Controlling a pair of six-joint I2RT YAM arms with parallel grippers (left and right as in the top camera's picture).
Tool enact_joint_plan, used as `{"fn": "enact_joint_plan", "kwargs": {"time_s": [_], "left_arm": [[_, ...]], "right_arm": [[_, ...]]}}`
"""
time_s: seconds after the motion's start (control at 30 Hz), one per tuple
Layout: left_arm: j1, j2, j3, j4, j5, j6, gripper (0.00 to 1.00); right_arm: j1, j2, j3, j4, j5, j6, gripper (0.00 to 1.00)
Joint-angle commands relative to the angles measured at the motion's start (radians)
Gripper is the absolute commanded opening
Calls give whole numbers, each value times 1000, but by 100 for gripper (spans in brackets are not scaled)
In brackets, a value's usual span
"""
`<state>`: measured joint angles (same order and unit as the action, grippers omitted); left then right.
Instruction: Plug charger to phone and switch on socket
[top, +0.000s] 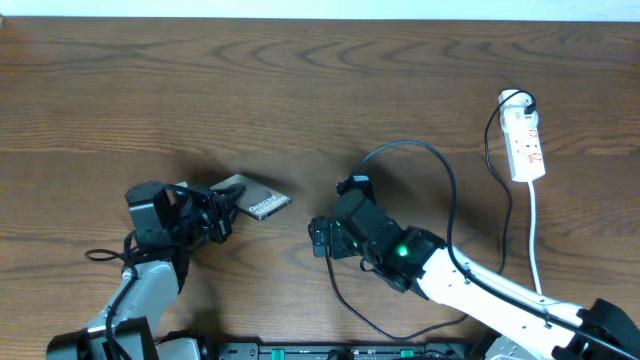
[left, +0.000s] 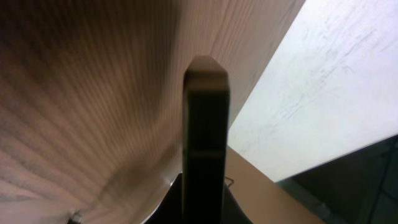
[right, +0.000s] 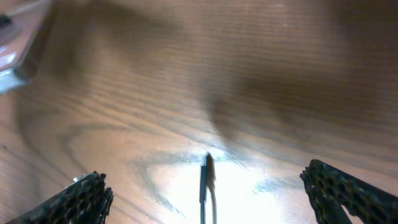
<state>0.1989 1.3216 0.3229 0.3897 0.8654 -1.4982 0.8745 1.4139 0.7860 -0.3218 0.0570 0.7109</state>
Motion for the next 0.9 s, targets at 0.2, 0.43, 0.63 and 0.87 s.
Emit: {"fn": "enact_joint_plan", "kwargs": {"time_s": [0.2, 0.43, 0.63, 0.87], "left_arm": [[45, -3, 22, 90, 135, -76, 7], [88, -3, 22, 225, 214, -127, 7], [142, -3, 22, 225, 239, -126, 8], [174, -3, 22, 225, 272, -126, 7]], "right_arm": [[110, 40, 68, -84, 20, -151, 99], [161, 142, 68, -134, 19, -88, 99], [161, 162, 68, -145, 15, -76, 95], [160, 195, 68, -132, 1, -76, 62]]}}
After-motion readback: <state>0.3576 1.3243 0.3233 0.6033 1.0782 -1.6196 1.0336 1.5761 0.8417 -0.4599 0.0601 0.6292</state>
